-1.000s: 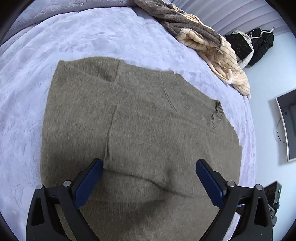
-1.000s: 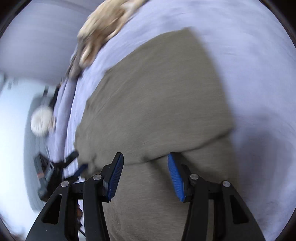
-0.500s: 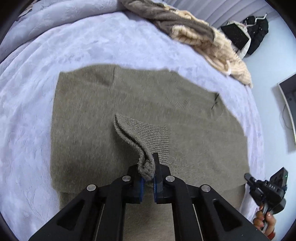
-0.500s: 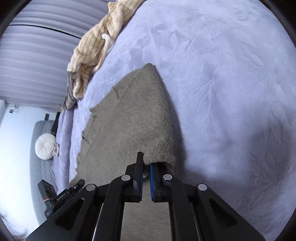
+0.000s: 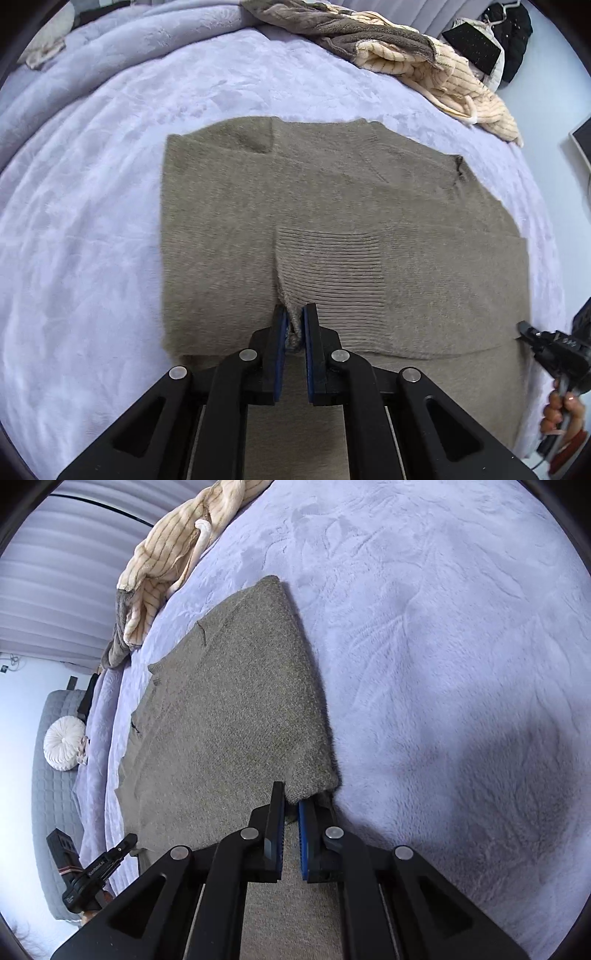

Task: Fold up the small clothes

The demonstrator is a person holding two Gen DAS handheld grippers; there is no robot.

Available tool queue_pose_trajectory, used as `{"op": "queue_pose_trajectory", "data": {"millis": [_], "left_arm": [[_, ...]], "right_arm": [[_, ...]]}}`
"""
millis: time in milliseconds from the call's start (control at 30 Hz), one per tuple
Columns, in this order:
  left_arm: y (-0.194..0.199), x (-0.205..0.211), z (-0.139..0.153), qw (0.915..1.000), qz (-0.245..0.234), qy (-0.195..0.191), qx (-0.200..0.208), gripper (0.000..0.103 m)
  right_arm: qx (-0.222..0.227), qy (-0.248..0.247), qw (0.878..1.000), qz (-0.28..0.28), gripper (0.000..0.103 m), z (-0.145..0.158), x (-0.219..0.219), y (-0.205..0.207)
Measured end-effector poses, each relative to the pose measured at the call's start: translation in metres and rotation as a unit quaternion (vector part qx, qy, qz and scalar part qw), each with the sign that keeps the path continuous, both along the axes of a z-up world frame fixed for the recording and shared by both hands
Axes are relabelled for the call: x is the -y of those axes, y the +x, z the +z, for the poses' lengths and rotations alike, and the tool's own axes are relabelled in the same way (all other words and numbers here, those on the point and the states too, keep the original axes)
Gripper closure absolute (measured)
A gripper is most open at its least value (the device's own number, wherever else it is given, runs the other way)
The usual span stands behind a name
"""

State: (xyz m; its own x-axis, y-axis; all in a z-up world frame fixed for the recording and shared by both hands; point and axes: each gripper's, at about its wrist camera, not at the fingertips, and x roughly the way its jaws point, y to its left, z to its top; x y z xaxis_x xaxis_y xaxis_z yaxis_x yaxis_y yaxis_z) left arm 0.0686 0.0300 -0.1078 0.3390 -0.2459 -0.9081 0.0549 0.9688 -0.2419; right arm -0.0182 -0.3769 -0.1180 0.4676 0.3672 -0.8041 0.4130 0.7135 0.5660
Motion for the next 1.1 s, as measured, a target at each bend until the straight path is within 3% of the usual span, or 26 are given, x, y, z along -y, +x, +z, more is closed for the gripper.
{"op": "queue_pose_trajectory", "data": {"millis": [200, 467, 600, 633, 667, 700, 733, 767, 833, 1100], "left_arm": [[-0.004, -0.017, 0.002, 0.9995, 0.020, 0.026, -0.002, 0.094], [-0.024, -0.031, 0.005, 0.9957, 0.026, 0.088, -0.012, 0.094], [-0.037, -0.037, 0.001, 0.9953, 0.031, 0.090, -0.020, 0.094], [-0.040, -0.038, 0.000, 0.9951, 0.033, 0.090, -0.024, 0.083], [-0.042, -0.040, -0.001, 0.9948, 0.036, 0.090, -0.029, 0.035], [-0.045, -0.042, -0.002, 0.9938, 0.046, 0.096, -0.032, 0.010], [-0.049, -0.043, 0.001, 0.9926, 0.057, 0.106, -0.020, 0.001], [-0.051, -0.043, 0.003, 0.9929, 0.053, 0.105, -0.017, 0.001], [-0.054, -0.044, 0.003, 0.9931, 0.047, 0.105, -0.021, 0.001], [-0.059, -0.049, -0.001, 0.9928, 0.040, 0.107, -0.037, 0.001]], "right_arm": [[-0.009, -0.011, 1.000, 0.001, 0.096, 0.001, -0.004, -0.004], [-0.027, -0.032, 0.999, 0.022, 0.095, 0.016, -0.017, -0.026], [-0.034, -0.038, 0.998, 0.028, 0.095, 0.020, -0.024, -0.035], [-0.035, -0.038, 0.998, 0.028, 0.094, 0.021, -0.025, -0.037], [-0.036, -0.036, 0.998, 0.028, 0.092, 0.021, -0.027, -0.038], [-0.037, -0.035, 0.998, 0.028, 0.090, 0.022, -0.028, -0.040], [-0.039, -0.035, 0.998, 0.028, 0.082, 0.022, -0.030, -0.040], [-0.039, -0.036, 0.998, 0.029, 0.071, 0.023, -0.032, -0.041], [-0.035, -0.034, 0.998, 0.032, 0.061, 0.025, -0.037, -0.043], [-0.027, -0.060, 0.996, 0.063, 0.056, 0.037, -0.059, -0.041]]}}
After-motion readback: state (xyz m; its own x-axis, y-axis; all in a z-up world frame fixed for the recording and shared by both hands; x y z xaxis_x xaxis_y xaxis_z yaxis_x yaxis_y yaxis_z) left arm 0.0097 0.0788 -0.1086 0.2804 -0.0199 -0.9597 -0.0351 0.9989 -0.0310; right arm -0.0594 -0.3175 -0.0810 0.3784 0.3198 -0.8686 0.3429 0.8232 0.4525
